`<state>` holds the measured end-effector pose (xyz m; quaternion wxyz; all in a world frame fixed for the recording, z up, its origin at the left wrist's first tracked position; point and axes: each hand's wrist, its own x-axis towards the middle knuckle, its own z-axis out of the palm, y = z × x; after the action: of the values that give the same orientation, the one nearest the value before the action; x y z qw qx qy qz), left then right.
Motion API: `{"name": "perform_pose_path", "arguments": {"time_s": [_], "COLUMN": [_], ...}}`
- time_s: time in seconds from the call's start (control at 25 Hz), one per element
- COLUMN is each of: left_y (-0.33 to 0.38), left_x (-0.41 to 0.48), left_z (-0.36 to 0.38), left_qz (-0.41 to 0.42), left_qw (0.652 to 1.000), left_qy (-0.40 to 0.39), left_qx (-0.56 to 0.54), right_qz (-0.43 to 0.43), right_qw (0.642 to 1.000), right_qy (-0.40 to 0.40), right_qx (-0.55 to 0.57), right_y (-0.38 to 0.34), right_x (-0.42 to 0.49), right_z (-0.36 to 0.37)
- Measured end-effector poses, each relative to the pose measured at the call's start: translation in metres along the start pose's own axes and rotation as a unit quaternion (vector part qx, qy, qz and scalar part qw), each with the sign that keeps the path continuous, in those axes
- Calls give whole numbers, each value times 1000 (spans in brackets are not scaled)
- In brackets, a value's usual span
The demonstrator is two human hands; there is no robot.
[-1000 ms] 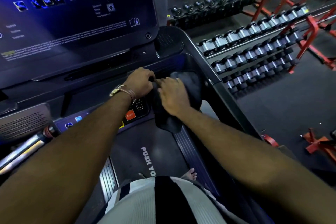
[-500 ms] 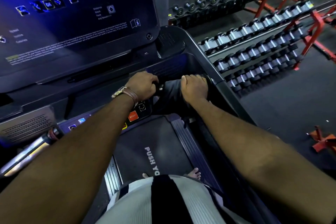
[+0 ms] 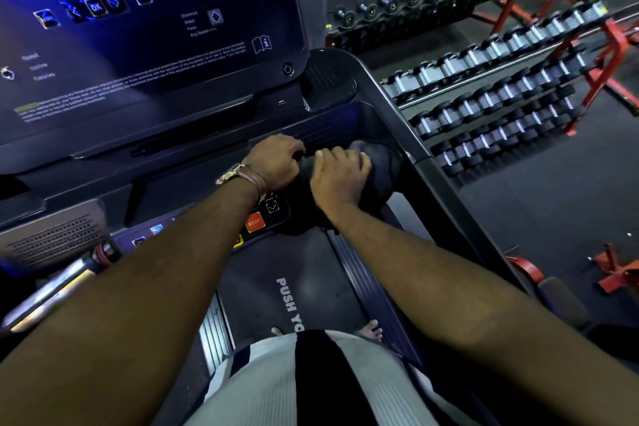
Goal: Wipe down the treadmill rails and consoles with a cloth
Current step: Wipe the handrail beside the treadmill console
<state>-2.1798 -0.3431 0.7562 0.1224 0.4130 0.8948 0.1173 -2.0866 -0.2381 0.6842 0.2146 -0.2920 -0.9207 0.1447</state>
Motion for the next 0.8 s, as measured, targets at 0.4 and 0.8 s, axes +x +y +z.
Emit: {"name": "perform_pose_path", "arguments": {"time_s": [0.4,0.8], "left_y": [1,2], "left_x": [-1,-1], "left_z": [2,5], "left_qz": [-17,-10], "left_qw": [1000,999], "left_qy": [0,13], "left_qx": [3,41], "right_qz": [11,-54], "right_qw": [998,998], "right_qy": [-43,-13], "right_qx": [-33,17], "right_y": [58,64], "right_x": [27,13], "right_z": [-7,-5]}}
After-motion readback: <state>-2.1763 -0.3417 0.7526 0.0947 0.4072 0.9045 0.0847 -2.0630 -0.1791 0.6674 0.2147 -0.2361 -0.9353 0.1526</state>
